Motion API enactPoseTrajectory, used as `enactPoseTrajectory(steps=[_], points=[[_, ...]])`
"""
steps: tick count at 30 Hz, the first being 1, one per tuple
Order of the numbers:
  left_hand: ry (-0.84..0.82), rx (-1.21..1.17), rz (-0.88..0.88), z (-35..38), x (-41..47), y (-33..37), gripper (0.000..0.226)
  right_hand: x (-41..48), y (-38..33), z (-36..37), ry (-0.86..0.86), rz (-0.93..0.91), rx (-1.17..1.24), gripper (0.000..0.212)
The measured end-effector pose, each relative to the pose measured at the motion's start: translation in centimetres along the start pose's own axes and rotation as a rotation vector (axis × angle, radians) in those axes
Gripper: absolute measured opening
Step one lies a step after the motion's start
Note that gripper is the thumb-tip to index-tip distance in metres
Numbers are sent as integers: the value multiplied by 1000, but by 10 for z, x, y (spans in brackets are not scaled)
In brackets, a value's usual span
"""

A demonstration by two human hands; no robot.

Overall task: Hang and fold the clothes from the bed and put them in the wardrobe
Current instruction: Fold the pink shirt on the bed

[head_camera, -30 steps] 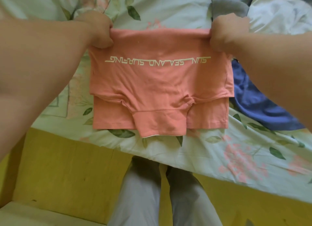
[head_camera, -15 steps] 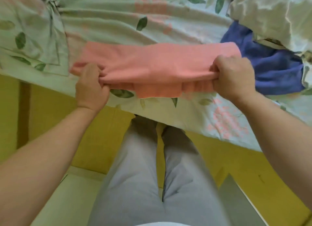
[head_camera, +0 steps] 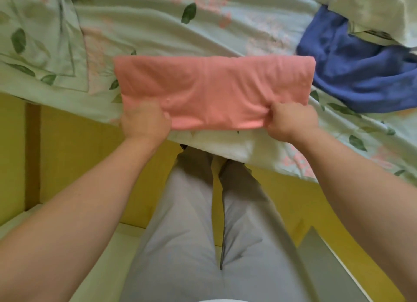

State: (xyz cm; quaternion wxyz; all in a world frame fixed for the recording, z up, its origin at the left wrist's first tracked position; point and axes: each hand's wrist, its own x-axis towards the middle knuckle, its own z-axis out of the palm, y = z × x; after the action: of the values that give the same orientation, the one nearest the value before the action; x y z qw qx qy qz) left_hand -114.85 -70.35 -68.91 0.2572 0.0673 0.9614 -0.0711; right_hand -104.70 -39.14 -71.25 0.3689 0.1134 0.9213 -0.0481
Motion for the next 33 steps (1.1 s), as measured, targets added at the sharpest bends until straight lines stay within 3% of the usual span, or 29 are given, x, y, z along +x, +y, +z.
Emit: enactPoseTrajectory(steps=[3, 6, 11, 13, 16, 21, 25, 29, 33], points=[[199, -260, 163, -25, 17, 25, 24, 10, -24, -31, 326, 18, 110, 24], [175, -437, 325, -32, 42, 51, 41, 29, -51, -50, 462, -11, 273, 32], [-10, -136, 389, -13, 92, 57, 71, 73, -59, -54, 167, -15, 224, 52], [-81, -140, 408, -15, 112, 41, 74, 86, -51, -59, 104, -3, 171, 49], [-329, -198, 385, -32, 135, 16, 78, 102, -39, -75, -60, -31, 97, 47], [-571, 134, 419, -56, 147, 8, 51, 116, -22, -96, -280, -84, -125, 36], [-531, 207, 477, -65, 139, 7, 43, 115, -12, -96, -361, -85, -267, 42], [-479, 137, 494, -98, 122, -2, 28, 104, -3, -125, -356, -119, -291, 51], [-163, 157, 578, -148, 114, -17, 23, 85, 11, -189, -201, -111, -170, 37]])
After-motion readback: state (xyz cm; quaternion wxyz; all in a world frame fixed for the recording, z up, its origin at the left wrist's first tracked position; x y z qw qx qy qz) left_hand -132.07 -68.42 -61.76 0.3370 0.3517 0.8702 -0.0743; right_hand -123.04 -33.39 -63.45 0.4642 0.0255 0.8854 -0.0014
